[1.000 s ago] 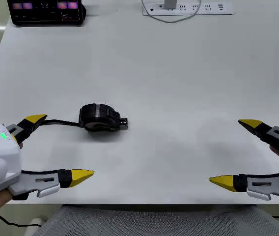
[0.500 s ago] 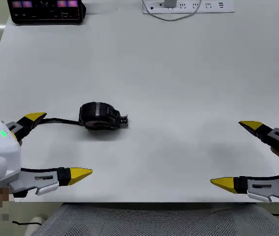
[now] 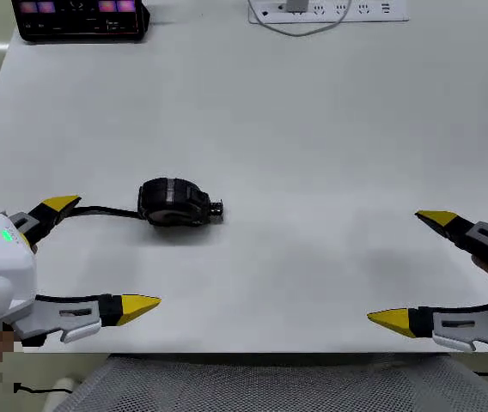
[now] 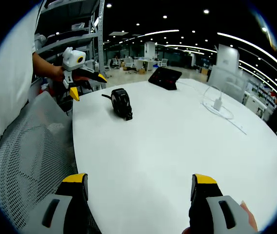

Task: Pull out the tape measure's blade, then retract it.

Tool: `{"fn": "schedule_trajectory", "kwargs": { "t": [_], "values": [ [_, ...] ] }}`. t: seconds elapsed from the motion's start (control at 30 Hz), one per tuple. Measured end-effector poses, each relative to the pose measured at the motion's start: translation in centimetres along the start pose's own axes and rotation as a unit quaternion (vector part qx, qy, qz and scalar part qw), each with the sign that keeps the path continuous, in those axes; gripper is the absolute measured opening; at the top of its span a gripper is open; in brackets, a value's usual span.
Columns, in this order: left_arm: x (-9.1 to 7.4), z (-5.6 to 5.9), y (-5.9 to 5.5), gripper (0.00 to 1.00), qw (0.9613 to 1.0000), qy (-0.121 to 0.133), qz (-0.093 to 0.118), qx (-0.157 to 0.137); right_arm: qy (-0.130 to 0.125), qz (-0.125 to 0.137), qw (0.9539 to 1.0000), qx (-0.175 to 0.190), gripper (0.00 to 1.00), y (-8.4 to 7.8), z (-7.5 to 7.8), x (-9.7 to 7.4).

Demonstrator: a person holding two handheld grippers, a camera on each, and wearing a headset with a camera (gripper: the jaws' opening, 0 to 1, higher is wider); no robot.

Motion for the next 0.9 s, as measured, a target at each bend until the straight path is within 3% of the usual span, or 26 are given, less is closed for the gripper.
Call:
{"fn": "schedule_trajectory", "kwargs": {
  "t": [0.5, 0.73, 0.9],
  "values": [
    [-0.41, -0.31, -0.16, 0.99, 1.0, 0.002, -0.002, -0.003, 0.007, -0.002, 1.0, 0.0, 0.85, 0.24, -0.15, 0.13],
    [-0.68, -0.22, -0.37, 0.91, 0.9999, 0.001, -0.006, -0.012, 0.008, -0.004, 1.0, 0.0, 0.84, 0.28, -0.25, 0.07],
    [-0.69, -0.32, -0.37, 0.98, 0.9999, 0.006, 0.002, -0.011, 0.008, -0.006, 1.0, -0.001, 0.84, 0.22, -0.21, 0.05]
  ]
}}
Point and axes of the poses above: the centre of the closed fingertips' face, and the gripper's own axes: x roughly forward along the fingers, z roughly to its right, y roughly out of its top, the point moved 9 cm from there along -x, roughly backward along the fingers, and after that the axes turned 9 degrees about -y, right-handed, at the moved point
